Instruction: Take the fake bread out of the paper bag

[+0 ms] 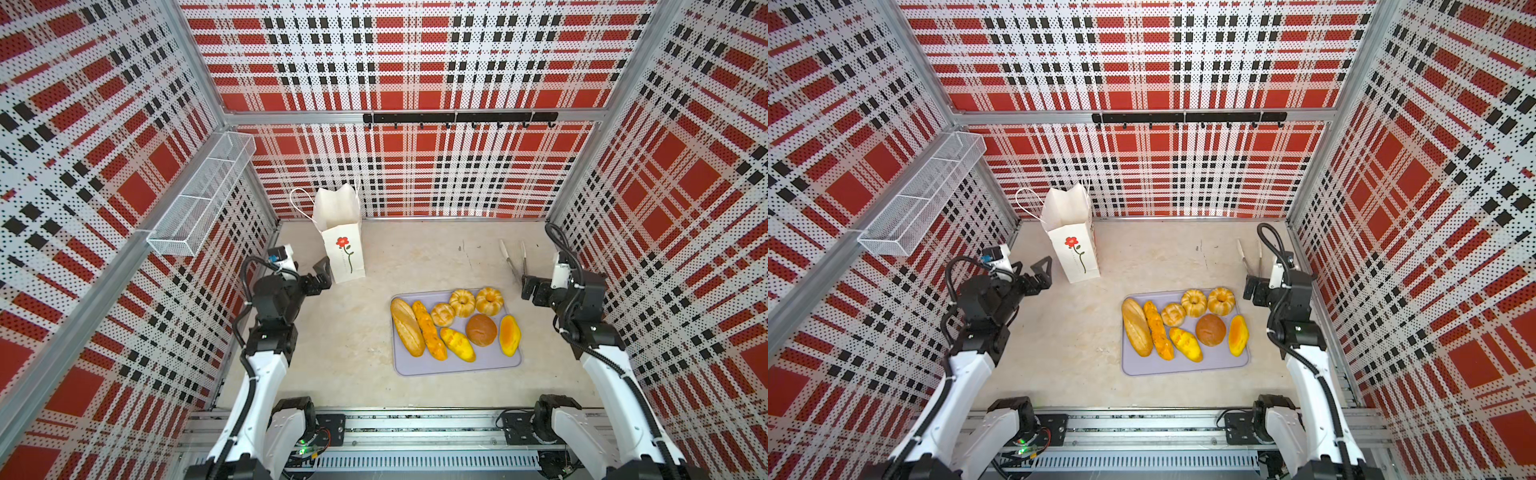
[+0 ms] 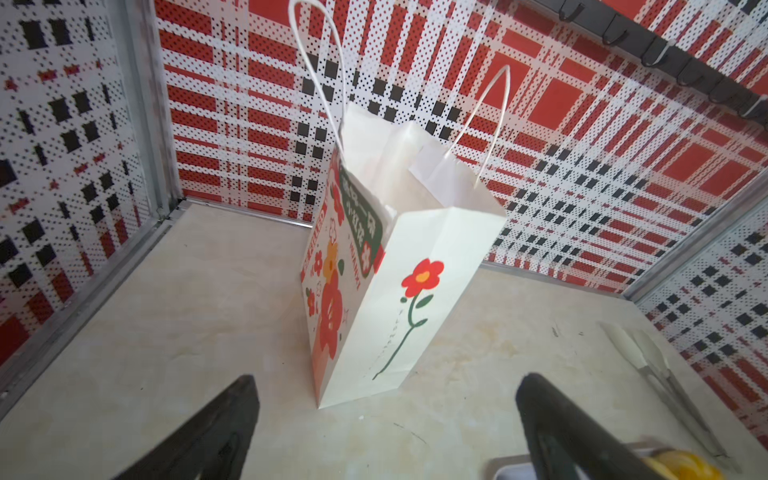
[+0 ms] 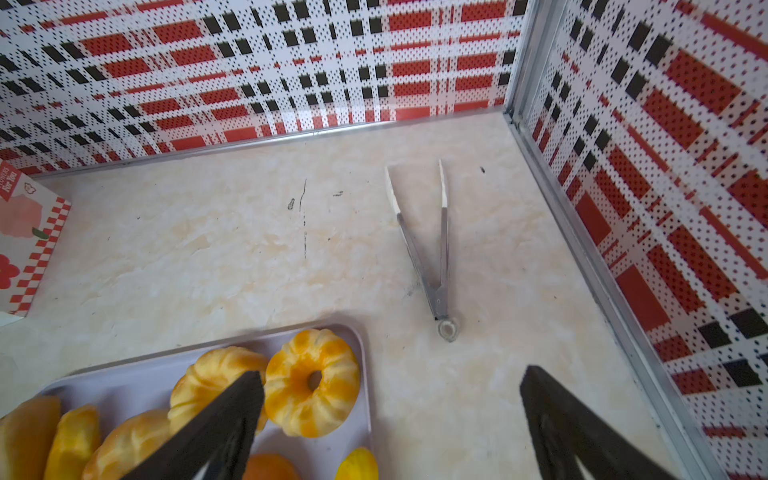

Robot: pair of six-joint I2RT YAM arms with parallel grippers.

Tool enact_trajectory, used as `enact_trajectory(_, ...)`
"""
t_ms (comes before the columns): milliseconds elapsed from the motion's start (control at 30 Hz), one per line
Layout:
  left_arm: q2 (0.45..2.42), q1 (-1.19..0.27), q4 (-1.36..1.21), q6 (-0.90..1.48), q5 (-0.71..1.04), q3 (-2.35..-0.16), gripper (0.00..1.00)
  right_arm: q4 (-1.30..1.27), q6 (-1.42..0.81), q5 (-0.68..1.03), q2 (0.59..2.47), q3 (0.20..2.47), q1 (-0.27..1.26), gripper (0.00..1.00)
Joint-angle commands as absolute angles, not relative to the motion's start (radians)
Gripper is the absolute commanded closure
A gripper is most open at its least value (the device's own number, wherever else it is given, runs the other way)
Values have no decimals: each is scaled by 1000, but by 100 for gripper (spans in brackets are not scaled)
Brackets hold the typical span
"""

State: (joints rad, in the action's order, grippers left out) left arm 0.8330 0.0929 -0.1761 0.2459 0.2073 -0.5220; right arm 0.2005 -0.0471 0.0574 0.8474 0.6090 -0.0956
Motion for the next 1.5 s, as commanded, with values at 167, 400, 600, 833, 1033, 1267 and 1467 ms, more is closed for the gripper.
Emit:
enact_trajectory(167, 796, 73, -375, 221, 16, -312, 0, -487, 55, 154, 858, 229, -94, 0)
enact_trajectory(400, 968, 0, -496, 56, 14, -280, 0, -762, 52, 208, 1202, 234, -94, 0)
enact_trajectory(600, 1132, 0, -651, 56, 83, -265, 0, -602, 162, 535, 1428, 460, -88, 0)
enact_trajectory(833, 1287, -70, -845, -27, 94, -271, 0, -1069, 48, 260, 1538, 285, -77, 0)
enact_trajectory(1033, 1365, -106, -679, -65, 97, -406, 1, -1135, 58, 289, 1613, 311, -61, 0)
enact_trajectory(1267, 1413, 8, -665, -19, 154, -447, 1, -1013, 79, 315, 1593, 359, -61, 0)
enact_trajectory(1467, 1575, 23, -1003, -35, 197, -360, 1, -1005, 75, 318, 1597, 368, -63, 0)
